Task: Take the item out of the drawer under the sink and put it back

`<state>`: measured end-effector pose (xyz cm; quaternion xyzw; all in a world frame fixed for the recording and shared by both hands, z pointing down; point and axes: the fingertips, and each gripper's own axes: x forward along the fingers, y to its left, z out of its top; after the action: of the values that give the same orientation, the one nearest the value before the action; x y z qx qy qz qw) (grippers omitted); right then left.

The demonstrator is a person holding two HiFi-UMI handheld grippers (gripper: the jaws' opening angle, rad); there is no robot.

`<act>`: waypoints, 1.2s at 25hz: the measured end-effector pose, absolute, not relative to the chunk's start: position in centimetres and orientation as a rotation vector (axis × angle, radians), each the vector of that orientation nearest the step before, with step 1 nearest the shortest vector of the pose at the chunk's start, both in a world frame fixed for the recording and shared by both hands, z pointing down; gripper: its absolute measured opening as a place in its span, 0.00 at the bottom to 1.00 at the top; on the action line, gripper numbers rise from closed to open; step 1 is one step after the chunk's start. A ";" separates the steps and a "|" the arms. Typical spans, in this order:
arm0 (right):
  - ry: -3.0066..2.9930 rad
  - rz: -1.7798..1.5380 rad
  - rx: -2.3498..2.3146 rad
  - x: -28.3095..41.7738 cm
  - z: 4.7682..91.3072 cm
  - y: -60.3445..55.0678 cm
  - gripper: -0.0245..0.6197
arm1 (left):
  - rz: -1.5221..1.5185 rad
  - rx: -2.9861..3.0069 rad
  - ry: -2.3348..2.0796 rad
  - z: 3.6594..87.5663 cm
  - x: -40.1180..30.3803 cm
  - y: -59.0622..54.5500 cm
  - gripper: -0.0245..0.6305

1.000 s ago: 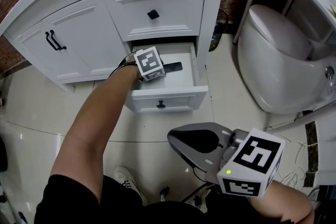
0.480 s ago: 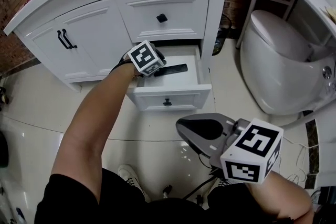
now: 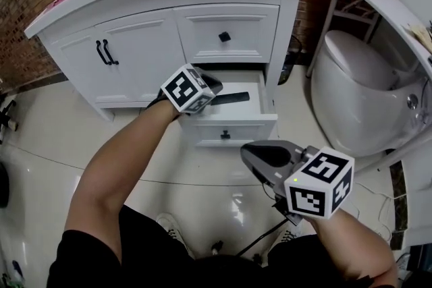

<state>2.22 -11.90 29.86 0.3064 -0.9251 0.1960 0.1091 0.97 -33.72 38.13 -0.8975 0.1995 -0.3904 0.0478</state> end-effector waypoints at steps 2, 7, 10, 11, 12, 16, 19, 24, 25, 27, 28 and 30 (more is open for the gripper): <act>-2.716 0.573 0.926 2.6 29.9 -12.2 0.04 | -1.061 -2.777 0.596 35.9 1.7 -30.7 0.05; -2.721 0.583 0.961 3.0 29.5 -12.8 0.04 | -0.800 -2.898 0.664 31.7 0.7 -25.1 0.05; -2.714 0.585 0.974 2.9 29.8 -12.7 0.04 | -0.663 -3.010 0.718 30.0 -0.5 -22.2 0.04; -2.711 0.588 0.979 2.8 30.0 -12.7 0.04 | -0.642 -3.023 0.719 29.5 -0.8 -21.3 0.04; -2.707 0.592 0.983 2.8 30.1 -12.5 0.04 | -0.634 -3.025 0.714 29.0 -1.1 -20.4 0.04; -2.703 0.590 0.994 2.7 29.8 -11.5 0.04 | -0.644 -3.043 0.679 27.6 -2.1 -16.7 0.04; -2.720 0.581 1.001 2.6 29.0 -10.7 0.04 | -0.601 -3.045 0.684 26.5 -3.1 -14.5 0.05; -2.774 0.573 1.063 2.5 26.8 -9.7 0.04 | -0.442 -3.059 0.727 24.8 -4.9 -11.6 0.04; -2.785 0.566 1.074 2.5 26.4 -9.5 0.04 | -0.397 -3.071 0.743 24.5 -5.2 -11.1 0.04; -2.793 0.538 1.094 2.8 25.8 -8.9 0.04 | -0.306 -3.097 0.768 23.7 -5.9 -10.4 0.04; -2.789 0.524 1.105 3.0 25.7 -8.6 0.04 | -0.276 -3.106 0.771 23.6 -6.1 -10.1 0.04; -2.771 0.518 1.116 3.3 25.9 -8.0 0.04 | -0.268 -3.106 0.762 24.0 -6.1 -9.7 0.04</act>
<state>3.33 -8.03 25.95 0.3676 -0.9125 0.1707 0.0546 -6.13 -9.68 23.99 -0.9673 0.2372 -0.0834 -0.0339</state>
